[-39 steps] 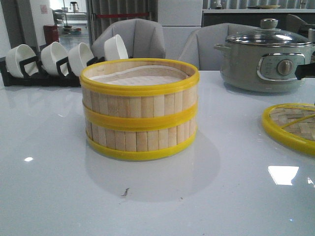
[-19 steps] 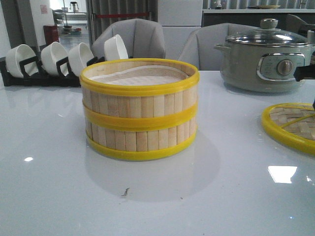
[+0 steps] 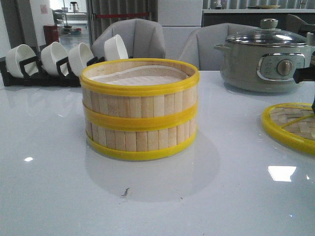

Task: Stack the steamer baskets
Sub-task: 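Lower the right gripper and grasp the lid's central yellow hub, then lift the lid with the right gripper and carry it over the stack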

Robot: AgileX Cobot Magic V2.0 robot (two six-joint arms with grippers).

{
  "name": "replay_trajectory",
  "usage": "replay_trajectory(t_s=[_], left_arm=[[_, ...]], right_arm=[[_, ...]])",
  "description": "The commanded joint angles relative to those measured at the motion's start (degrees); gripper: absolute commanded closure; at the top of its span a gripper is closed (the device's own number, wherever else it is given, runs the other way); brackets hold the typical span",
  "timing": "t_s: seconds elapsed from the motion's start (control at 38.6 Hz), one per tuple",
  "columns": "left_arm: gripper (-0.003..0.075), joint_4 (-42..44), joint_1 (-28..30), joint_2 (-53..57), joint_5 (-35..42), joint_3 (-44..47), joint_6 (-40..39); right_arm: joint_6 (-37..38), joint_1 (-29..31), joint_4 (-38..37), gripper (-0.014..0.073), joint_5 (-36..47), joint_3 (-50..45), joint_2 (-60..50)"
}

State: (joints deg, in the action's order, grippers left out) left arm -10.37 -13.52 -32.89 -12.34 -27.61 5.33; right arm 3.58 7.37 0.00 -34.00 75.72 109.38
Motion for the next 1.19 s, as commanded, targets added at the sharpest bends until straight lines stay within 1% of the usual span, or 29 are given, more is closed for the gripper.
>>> replay_trajectory(t_s=[0.0, 0.08, 0.98, 1.04, 1.06, 1.11, 1.16], left_arm=[[0.0631, -0.56, 0.14, 0.0, 5.42, -1.67, -0.46], [0.0631, -0.56, 0.14, 0.0, 5.42, -1.67, -0.46], [0.0631, -0.56, 0.14, 0.0, 5.42, -1.67, -0.46], [0.0631, -0.56, 0.14, 0.0, 5.42, -1.67, -0.46], [0.0631, -0.56, 0.14, 0.0, 5.42, -1.67, -0.46], [0.0631, -0.56, 0.14, 0.0, 5.42, -1.67, -0.46], [0.0631, -0.56, 0.14, 0.0, 5.42, -1.67, -0.46]], right_arm=[[-0.64, 0.33, -0.34, 0.0267, 2.21, 1.72, -2.62], [-0.64, 0.33, -0.34, 0.0247, 2.21, 1.72, -2.62], [-0.64, 0.15, 0.0, 0.0257, 2.82, 1.72, -2.62], [-0.64, 0.15, 0.0, 0.0286, 2.62, 1.72, -2.62], [-0.64, 0.15, 0.0, 0.0316, 2.55, 1.72, -2.62], [-0.64, 0.15, 0.0, 0.0392, 2.48, 1.72, -2.62], [-0.64, 0.05, 0.0, 0.0485, 2.28, 1.72, -2.62]])
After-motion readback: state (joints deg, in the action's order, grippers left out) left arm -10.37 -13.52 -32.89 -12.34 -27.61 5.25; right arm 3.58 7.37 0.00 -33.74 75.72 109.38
